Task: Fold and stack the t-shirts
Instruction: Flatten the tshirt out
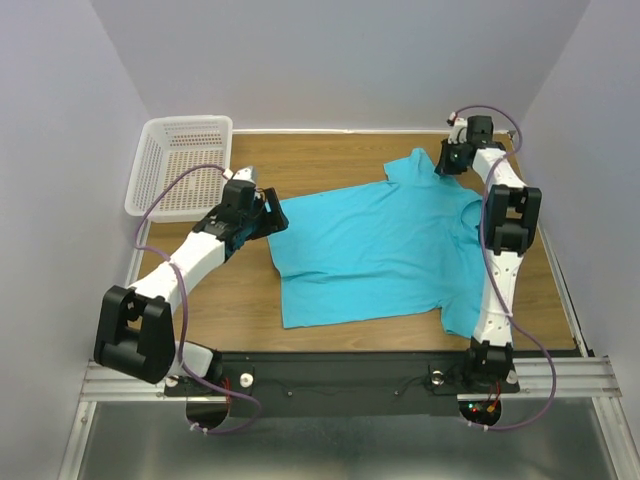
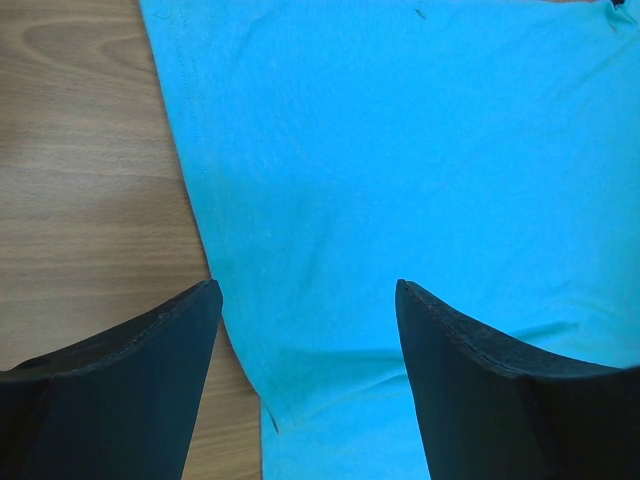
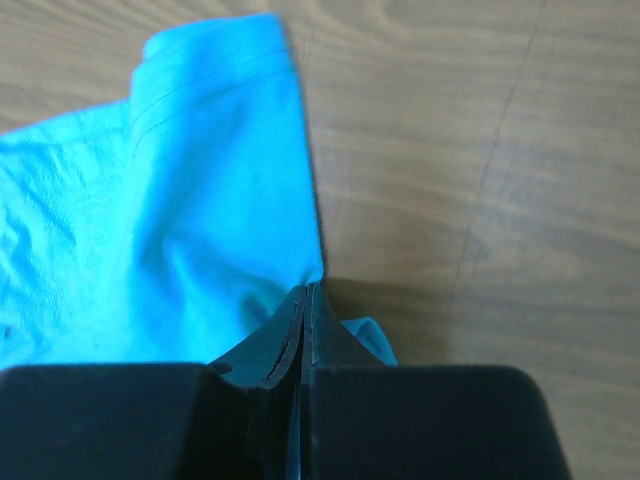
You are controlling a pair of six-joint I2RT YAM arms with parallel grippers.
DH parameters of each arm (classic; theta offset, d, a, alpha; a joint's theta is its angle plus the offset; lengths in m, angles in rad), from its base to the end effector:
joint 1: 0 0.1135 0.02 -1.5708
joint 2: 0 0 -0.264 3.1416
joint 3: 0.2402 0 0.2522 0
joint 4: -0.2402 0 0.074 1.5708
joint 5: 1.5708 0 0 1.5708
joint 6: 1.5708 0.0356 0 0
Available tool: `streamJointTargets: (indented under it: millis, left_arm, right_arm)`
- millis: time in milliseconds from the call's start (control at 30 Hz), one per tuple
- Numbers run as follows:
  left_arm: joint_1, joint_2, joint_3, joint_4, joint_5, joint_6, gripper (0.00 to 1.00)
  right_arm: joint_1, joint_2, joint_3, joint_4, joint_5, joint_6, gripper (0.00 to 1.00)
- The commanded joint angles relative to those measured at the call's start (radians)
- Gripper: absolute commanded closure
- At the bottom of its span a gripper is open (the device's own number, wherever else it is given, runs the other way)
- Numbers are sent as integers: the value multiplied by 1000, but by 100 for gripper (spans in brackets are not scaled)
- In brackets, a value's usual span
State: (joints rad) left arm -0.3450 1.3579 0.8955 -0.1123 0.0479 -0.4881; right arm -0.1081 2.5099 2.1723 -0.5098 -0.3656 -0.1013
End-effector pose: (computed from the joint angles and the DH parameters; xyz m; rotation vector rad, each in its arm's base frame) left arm 0.2838 -0.1038 0.2564 -0.1283 2.1895 -0.5306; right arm 0.5532 -0.0472 0.1645 -0.1575 2.3671 0.3415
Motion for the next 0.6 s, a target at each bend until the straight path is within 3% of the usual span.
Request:
streamJointTargets:
  millis: [0, 433, 467, 567]
  left_arm:
    - [3, -55, -23, 28, 7, 13, 18]
    - [3, -89, -78, 86, 50, 8, 18]
    - [3, -83, -78, 89, 55, 9, 18]
    - [5, -75, -70, 88, 53, 14, 18]
  right_arm:
    - [-25, -101, -46, -53, 7, -18, 99]
    - [-85, -316, -333, -50, -21, -90, 99]
    - [-87, -315, -318, -49, -22, -90, 83]
    - [-90, -277, -246, -47, -36, -52, 56]
